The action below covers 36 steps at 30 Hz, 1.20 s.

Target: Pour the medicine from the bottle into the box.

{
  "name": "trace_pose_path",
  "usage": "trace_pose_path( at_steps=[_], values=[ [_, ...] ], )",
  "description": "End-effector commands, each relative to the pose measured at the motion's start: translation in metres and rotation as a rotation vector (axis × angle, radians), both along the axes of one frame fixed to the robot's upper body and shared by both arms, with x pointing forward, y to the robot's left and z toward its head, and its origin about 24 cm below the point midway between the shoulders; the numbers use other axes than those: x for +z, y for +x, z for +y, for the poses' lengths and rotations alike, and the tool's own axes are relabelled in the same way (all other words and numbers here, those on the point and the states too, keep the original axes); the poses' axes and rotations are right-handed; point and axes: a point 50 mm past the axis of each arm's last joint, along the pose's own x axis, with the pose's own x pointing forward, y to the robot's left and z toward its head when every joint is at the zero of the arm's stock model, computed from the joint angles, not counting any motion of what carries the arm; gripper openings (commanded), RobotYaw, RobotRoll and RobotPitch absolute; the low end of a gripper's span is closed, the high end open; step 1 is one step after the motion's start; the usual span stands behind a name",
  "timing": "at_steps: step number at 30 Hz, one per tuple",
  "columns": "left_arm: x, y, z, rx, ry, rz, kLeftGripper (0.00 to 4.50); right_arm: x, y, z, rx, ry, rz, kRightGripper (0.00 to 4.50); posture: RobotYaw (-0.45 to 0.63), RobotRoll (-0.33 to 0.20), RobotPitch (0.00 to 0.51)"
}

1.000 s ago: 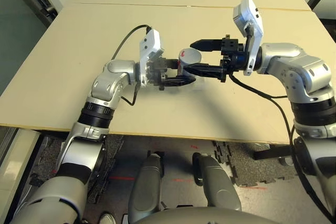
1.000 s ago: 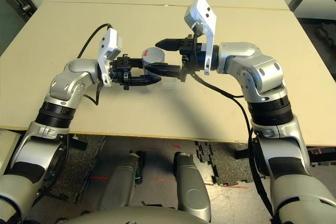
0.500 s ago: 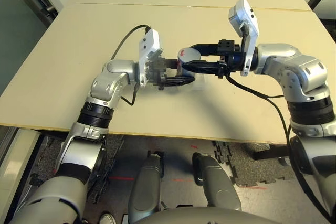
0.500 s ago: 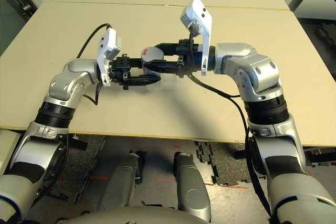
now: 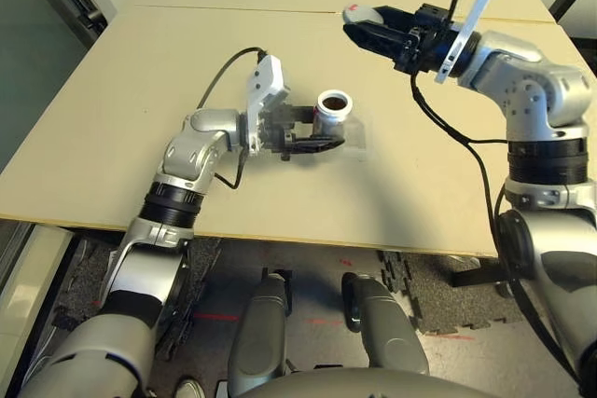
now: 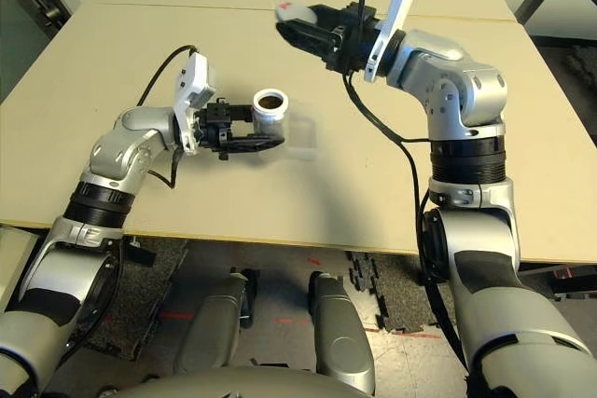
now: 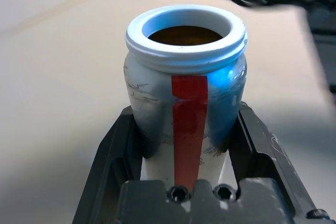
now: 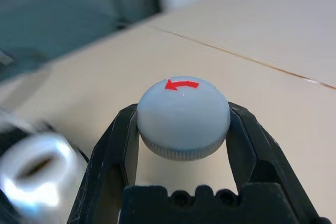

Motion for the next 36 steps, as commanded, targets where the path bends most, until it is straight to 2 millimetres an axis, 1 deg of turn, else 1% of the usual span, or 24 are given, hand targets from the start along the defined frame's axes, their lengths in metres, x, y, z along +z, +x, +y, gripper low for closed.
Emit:
trace_pose_path(
  at_steps=[1,4,6,8,10,13,16,19,22,27,33,36],
  values=[
    [0.018,0.013,0.006,0.120,-0.087,-0.055,2.44,-0.013,0.008,-0.013,-0.121,-0.024,0.015,2.57,0.09,0.000,0.209],
    [0.028,0.021,0.010,0.191,-0.147,-0.086,2.44,-0.024,0.012,-0.020,-0.185,-0.033,0.034,2.57,0.09,0.000,0.209],
    [0.029,0.024,0.012,0.222,-0.155,-0.095,2.44,-0.028,0.013,-0.024,-0.213,-0.051,0.036,2.57,0.09,0.000,0.206],
    [0.025,0.031,0.020,0.336,-0.151,-0.110,2.44,-0.042,0.015,-0.035,-0.307,-0.089,0.056,2.57,0.09,0.000,0.201],
    [0.015,0.039,0.032,0.482,-0.151,-0.115,2.44,-0.059,0.015,-0.045,-0.396,-0.116,0.084,2.57,0.09,0.000,0.201],
    [0.002,0.046,0.044,0.622,-0.153,-0.121,2.44,-0.077,0.014,-0.052,-0.476,-0.106,0.126,2.57,0.09,0.000,0.195],
    [-0.012,0.050,0.055,0.743,-0.150,-0.101,2.44,-0.090,0.014,-0.057,-0.561,-0.088,0.164,2.57,0.09,0.000,0.193],
    [-0.025,0.053,0.061,0.831,-0.139,-0.075,2.44,-0.100,0.013,-0.062,-0.635,-0.082,0.179,2.57,0.09,0.000,0.193],
    [-0.035,0.054,0.062,0.871,-0.131,-0.054,2.44,-0.110,0.013,-0.061,-0.666,-0.057,0.193,2.57,0.09,0.000,0.193],
    [-0.048,0.054,0.055,0.880,-0.100,-0.031,2.44,-0.129,0.010,-0.052,-0.658,-0.040,0.242,2.57,0.09,0.000,0.194],
    [-0.047,0.054,0.053,0.871,-0.100,-0.037,2.44,-0.148,0.001,-0.045,-0.643,-0.039,0.309,2.57,0.09,0.000,0.197],
    [-0.045,0.054,0.054,0.865,-0.102,-0.040,2.44,-0.152,-0.001,-0.043,-0.637,-0.037,0.324,2.57,0.09,0.000,0.197]
  ],
)
